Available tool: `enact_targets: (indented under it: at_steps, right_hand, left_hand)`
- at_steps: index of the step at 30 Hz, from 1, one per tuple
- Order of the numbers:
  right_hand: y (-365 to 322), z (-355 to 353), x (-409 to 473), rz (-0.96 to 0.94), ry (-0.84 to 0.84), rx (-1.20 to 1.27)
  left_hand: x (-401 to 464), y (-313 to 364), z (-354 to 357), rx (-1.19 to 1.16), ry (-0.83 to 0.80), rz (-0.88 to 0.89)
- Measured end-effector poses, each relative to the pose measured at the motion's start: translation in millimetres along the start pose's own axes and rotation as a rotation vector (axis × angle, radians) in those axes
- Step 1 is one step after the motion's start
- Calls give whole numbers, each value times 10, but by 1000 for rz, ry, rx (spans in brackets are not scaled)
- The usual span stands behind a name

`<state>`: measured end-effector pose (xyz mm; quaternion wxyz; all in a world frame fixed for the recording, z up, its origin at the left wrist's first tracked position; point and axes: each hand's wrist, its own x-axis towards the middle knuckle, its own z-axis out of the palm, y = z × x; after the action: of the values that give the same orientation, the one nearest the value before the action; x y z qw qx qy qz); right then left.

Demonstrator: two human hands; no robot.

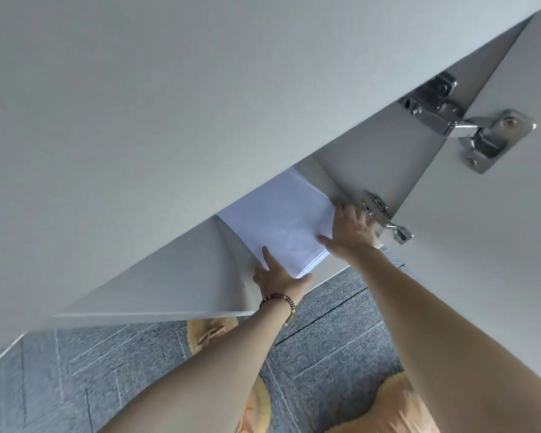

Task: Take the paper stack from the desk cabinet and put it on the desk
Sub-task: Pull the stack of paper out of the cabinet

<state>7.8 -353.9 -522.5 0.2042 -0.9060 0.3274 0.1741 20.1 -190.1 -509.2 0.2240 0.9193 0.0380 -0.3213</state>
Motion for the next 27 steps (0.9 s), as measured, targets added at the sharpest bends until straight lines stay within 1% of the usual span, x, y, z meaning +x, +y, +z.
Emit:
enact_targets:
  at_steps: [3, 8, 11, 14, 16, 18, 21, 23, 27]
  right_hand:
    - [60, 93, -208, 24, -24, -5]
    - [260, 210, -684, 93, -79, 96]
    - [420, 331, -978, 168, -75, 287]
    - [580, 426, -1049, 237, -20, 504]
    - [631, 437, -994, 250, -41, 587]
    - [623, 411, -912, 271, -113, 674]
    - [606, 387, -801, 262, -220, 736]
    - [606, 371, -780, 261, -241, 780]
    - [627, 307, -893, 266, -274, 839]
  left_hand:
    - [-112, -37, 37, -33, 10, -29]
    - [-487, -279, 150, 8, -20, 11]
    - [-717, -494, 237, -12, -26, 36]
    - [-807, -673, 317, -101, 76, 78]
    - [-806, -725, 375, -202, 154, 2]
    - [-788, -708, 393, -377, 198, -149]
    - [-721, -655, 348, -586, 198, -310]
    - [-655, -634, 334, -607, 202, -357]
    - [-603, -615, 277, -572, 184, -328]
